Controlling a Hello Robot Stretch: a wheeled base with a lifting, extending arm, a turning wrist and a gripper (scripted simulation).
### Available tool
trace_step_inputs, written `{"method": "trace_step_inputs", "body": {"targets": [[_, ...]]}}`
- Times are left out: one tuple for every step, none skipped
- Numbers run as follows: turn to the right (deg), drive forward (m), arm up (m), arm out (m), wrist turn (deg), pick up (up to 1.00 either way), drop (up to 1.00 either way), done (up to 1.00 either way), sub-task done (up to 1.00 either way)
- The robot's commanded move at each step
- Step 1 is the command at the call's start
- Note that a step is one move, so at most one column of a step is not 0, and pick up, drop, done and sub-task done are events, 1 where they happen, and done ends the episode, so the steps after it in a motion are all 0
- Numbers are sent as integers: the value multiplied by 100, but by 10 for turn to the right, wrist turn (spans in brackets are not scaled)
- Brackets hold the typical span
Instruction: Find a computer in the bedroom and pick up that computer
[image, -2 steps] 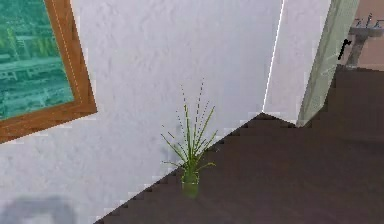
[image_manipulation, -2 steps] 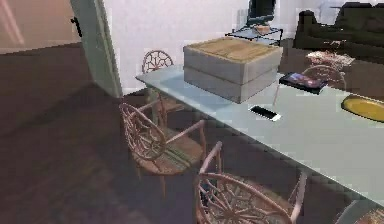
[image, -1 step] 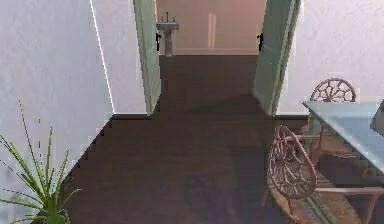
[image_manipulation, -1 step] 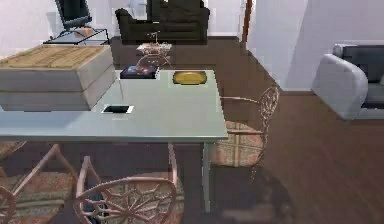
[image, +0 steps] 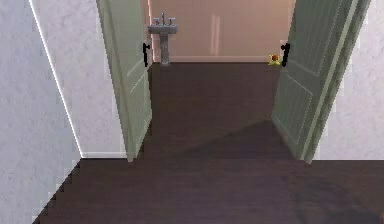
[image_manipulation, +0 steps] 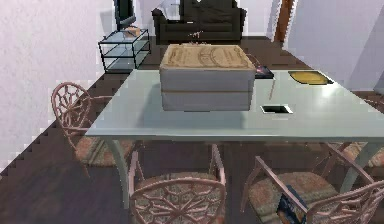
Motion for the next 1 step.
{"method": "trace_step_inputs", "body": {"targets": [[30, 0, 0, 0, 0, 0, 0, 0, 0]]}}
